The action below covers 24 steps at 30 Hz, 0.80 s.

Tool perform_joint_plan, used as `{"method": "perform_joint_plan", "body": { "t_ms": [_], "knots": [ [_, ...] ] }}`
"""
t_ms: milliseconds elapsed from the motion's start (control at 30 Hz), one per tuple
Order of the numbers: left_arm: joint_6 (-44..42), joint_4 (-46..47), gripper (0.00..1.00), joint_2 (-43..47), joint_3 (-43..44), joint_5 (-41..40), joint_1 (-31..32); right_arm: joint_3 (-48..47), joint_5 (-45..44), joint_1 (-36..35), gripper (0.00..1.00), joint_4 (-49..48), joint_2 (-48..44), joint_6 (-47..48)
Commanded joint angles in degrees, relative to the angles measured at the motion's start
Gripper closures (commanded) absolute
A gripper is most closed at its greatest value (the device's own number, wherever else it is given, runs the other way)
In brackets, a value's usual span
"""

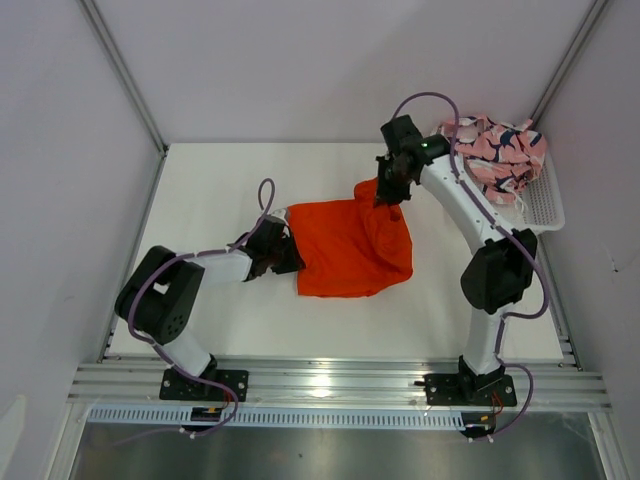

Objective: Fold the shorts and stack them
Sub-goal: Fold the shorts

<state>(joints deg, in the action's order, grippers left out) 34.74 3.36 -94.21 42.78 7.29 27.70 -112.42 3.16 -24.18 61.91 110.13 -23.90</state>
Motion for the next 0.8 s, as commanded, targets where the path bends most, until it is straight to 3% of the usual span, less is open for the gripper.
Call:
{"method": "perform_joint_plan", "body": {
  "t_ms": [0, 767],
  "knots": [
    [0.2, 0.2, 0.83, 1.1, -1.4, -0.2, 0.6, -3.2, -6.0, -2.7, 1.0, 2.0, 0.6, -2.2],
    [-0.6, 1.1, 0.87, 1.8, -2.3, -0.1, 1.7, -9.1, -29.4, -18.0, 1.0, -0.6, 12.6, -8.1]
  ]
}}
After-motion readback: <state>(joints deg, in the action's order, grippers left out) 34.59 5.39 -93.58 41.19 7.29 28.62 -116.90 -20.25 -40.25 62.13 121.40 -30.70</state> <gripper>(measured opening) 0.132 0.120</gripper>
